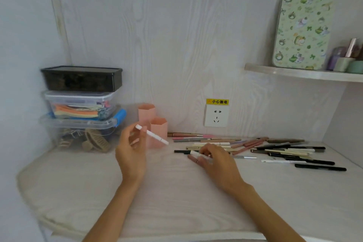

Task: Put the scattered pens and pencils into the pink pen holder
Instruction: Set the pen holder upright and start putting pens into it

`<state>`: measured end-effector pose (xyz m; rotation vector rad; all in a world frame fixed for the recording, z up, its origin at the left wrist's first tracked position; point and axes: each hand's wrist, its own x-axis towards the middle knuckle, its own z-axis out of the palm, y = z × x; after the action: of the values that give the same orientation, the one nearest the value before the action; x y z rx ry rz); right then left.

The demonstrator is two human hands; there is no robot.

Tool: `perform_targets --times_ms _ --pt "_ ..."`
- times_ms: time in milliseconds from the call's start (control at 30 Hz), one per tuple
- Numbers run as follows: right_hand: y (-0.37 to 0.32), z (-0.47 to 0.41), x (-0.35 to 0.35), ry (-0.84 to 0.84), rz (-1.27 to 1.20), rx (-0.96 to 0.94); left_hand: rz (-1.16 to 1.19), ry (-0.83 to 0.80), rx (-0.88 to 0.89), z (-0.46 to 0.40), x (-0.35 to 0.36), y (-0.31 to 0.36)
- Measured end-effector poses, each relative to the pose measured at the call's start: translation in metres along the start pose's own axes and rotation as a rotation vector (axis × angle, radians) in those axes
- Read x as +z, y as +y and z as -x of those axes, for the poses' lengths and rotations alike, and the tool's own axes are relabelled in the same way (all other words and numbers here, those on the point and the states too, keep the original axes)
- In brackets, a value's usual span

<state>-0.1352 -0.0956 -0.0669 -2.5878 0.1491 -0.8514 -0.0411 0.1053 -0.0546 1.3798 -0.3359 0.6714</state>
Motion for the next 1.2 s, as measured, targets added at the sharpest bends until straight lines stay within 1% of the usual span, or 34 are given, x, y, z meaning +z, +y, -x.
perform_targets --times_ms 67,167,267,333,367,400,467,500,533,600,667,700,733,800,833,867,933,1000,1067,1200 --pt "-0.001 0.001 0.01 -0.089 0.109 -0.115 0.115 0.116 0.028 -0.005 -0.002 0.007" --pt "0.005 -0.013 0.017 -0.122 0.218 -0.165 0.209 0.213 0.123 -0.02 -0.004 0.016" --pt "0.011 -0.034 0.024 -0.117 0.251 -0.169 0.2 0.246 0.184 -0.044 0.0 0.016" --pt "0.011 -0.045 0.031 -0.102 0.235 -0.145 0.166 0.195 0.212 -0.053 0.01 0.011" --pt "0.011 -0.049 0.035 -0.1 0.217 -0.128 0.11 0.15 0.226 -0.054 0.015 0.007" --pt "0.011 -0.051 0.038 -0.099 0.204 -0.119 0.003 0.1 0.243 -0.054 0.02 0.001" --pt "0.014 -0.052 0.041 -0.095 0.203 -0.132 -0.312 0.005 0.279 -0.049 0.024 -0.015" --pt "0.016 -0.051 0.042 -0.081 0.198 -0.143 -0.442 -0.042 0.279 -0.047 0.024 -0.024" --pt "0.018 -0.05 0.042 -0.062 0.186 -0.152 -0.522 -0.087 0.263 -0.045 0.024 -0.03" --pt "0.021 -0.05 0.04 -0.033 0.165 -0.16 -0.584 -0.138 0.218 -0.043 0.02 -0.038" --pt "0.02 -0.05 0.036 0.02 0.142 -0.186 -0.594 -0.113 0.172 -0.043 0.013 -0.041" --pt "0.019 -0.05 0.034 0.07 0.096 -0.184 -0.595 -0.095 0.117 -0.042 0.01 -0.043" --pt "0.016 -0.051 0.03 0.128 0.015 -0.154 -0.584 -0.088 0.024 -0.04 0.007 -0.046" --pt "0.01 -0.054 0.021 0.259 -0.231 -0.037 -0.536 -0.118 -0.198 -0.039 0.006 -0.05" --pt "0.007 -0.055 0.016 0.311 -0.38 0.043 -0.522 -0.148 -0.262 -0.038 0.005 -0.053" --pt "0.004 -0.057 0.01 0.337 -0.524 0.136 -0.522 -0.179 -0.266 -0.038 0.005 -0.055" --pt "0.002 -0.058 0.002 0.328 -0.764 0.308 -0.542 -0.242 -0.2 -0.037 0.003 -0.057" --pt "0.002 -0.056 -0.002 0.301 -0.951 0.411 -0.528 -0.297 -0.184 -0.036 0.002 -0.055" --pt "0.0 -0.053 -0.003 0.318 -1.036 0.436 -0.505 -0.318 -0.19 -0.034 0.002 -0.052" --pt "-0.012 -0.056 -0.003 0.432 -1.004 0.35 -0.526 -0.346 -0.19 -0.03 0.005 -0.05"
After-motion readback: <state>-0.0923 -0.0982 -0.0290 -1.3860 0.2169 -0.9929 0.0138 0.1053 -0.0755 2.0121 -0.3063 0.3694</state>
